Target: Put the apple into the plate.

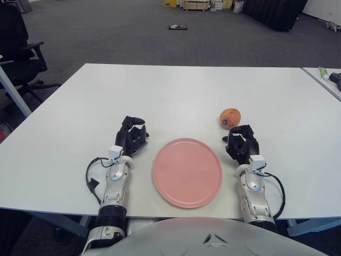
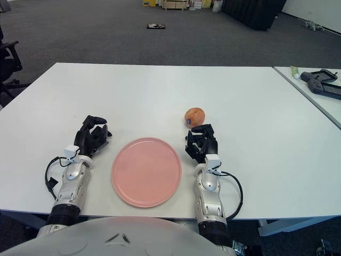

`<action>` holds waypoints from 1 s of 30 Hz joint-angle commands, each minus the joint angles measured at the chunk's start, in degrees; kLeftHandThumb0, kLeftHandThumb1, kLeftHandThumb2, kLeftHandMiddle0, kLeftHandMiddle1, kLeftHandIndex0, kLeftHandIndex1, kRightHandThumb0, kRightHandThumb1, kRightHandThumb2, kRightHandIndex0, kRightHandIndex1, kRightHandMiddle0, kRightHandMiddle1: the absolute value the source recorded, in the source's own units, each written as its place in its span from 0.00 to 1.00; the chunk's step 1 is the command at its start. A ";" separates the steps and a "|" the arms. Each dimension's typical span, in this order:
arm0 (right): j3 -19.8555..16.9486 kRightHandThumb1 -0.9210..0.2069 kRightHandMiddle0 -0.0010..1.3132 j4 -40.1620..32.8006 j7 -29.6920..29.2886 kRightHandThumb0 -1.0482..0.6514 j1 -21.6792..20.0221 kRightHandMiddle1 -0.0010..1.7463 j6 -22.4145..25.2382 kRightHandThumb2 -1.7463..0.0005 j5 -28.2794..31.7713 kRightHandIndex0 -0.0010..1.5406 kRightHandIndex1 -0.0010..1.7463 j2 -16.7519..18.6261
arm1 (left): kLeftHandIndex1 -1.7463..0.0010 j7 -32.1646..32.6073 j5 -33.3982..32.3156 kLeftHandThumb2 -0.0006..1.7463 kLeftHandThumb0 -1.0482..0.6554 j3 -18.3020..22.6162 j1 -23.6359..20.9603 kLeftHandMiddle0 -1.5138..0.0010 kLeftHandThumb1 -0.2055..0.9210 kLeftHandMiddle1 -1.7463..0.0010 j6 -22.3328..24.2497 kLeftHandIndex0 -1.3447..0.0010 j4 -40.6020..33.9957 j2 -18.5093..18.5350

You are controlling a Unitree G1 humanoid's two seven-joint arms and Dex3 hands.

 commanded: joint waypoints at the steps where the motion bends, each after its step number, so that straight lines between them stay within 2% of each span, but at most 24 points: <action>1: -0.13 0.14 0.21 0.63 -0.39 0.40 0.44 1.00 0.44 0.57 -0.19 0.32 0.77 0.30 | 0.00 0.30 0.41 0.49 0.39 -0.25 0.56 0.60 0.79 0.00 1.19 0.75 0.52 0.03; 12: 0.02 0.15 0.22 0.72 -0.56 0.40 0.47 1.00 -0.14 0.56 -0.69 0.33 0.77 -0.01 | 0.00 0.56 0.67 0.49 0.39 -0.30 0.75 0.61 0.79 0.00 0.94 0.75 0.34 -0.05; 25: 1.87 0.16 0.23 4.56 -12.75 0.40 -0.21 1.00 -8.69 0.56 -16.51 0.38 0.75 -2.67 | 0.00 0.06 -0.15 0.50 0.39 -0.16 0.85 0.61 0.78 0.00 1.37 0.74 0.06 -0.43; 27: 2.40 0.13 0.22 4.61 -14.82 0.40 -0.18 1.00 -9.16 0.57 -18.88 0.38 0.75 -3.02 | 0.00 0.09 -0.28 0.50 0.39 -0.11 0.86 0.61 0.78 0.00 1.52 0.74 0.04 -0.48; 30: 3.32 0.05 0.17 5.25 -18.47 0.41 -0.45 1.00 -10.11 0.65 -23.14 0.36 0.74 -4.24 | 0.00 0.13 -0.37 0.49 0.39 -0.05 0.84 0.63 0.79 0.00 1.53 0.75 0.10 -0.50</action>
